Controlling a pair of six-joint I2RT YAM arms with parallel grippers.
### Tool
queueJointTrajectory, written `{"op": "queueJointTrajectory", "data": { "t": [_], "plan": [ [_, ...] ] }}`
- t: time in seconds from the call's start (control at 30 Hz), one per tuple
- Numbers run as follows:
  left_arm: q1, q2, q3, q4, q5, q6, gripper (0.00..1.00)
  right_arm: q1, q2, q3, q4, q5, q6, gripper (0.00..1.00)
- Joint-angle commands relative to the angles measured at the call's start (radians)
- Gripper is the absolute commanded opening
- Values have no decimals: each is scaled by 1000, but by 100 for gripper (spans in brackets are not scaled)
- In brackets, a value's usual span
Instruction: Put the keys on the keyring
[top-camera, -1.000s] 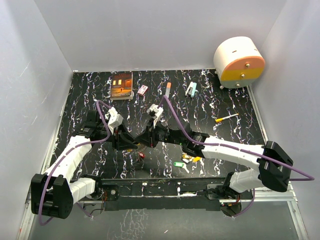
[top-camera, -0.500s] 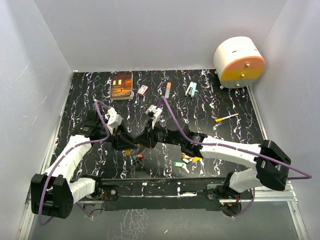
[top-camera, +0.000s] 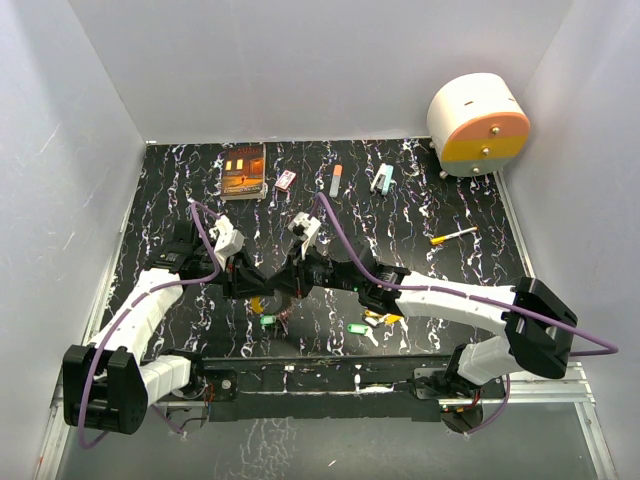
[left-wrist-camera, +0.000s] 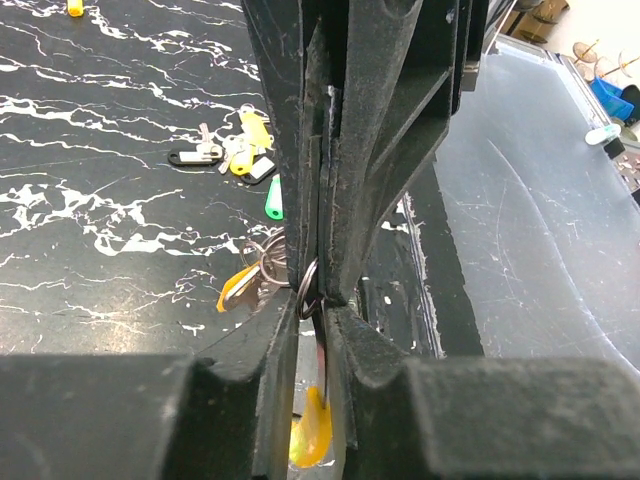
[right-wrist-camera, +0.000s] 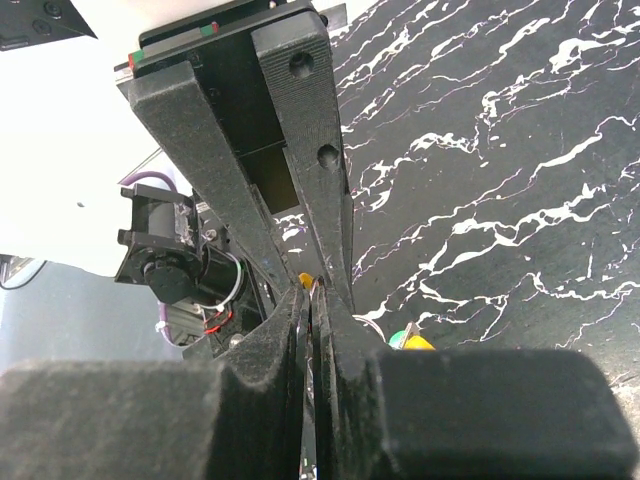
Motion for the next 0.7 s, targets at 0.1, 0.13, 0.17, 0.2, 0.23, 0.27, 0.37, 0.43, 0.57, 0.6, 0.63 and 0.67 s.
{"op": "queueJointTrajectory", "data": {
  "t": [0.1,0.13,0.17,0.2,0.23,0.27,0.37,0.43,0.57,0.6,0.63,0.67],
  "plan": [
    [-9,-5,20,-3,75,34,20,10,-49,8,104,1,-2,8],
    [-9,-5,22,-3,76,34,20,10,-51,8,103,1,-2,8],
    [-9,-5,22,-4,77,33,20,10,-51,8,102,1,-2,8],
    [-8,-6,21,-4,79,35,20,10,-50,6,101,0,0,8],
    [-9,-6,22,-4,79,35,19,10,-48,7,103,-1,0,8],
    [-9,-5,22,-5,79,37,17,10,-46,7,103,-4,1,8],
    [-9,-6,23,-11,83,43,4,10,-39,7,112,-11,6,8],
    [-9,-5,24,-15,84,48,0,10,-37,9,113,-13,6,8],
    [-9,-4,29,-41,93,76,0,10,-37,9,113,-13,6,7],
    [-9,-4,32,-53,94,88,0,11,-37,9,113,-13,6,8],
    [-8,-3,34,-70,94,109,0,11,-37,9,113,-13,6,8],
    [-9,-2,37,-94,93,138,0,11,-38,9,112,-15,5,8]
  ]
}}
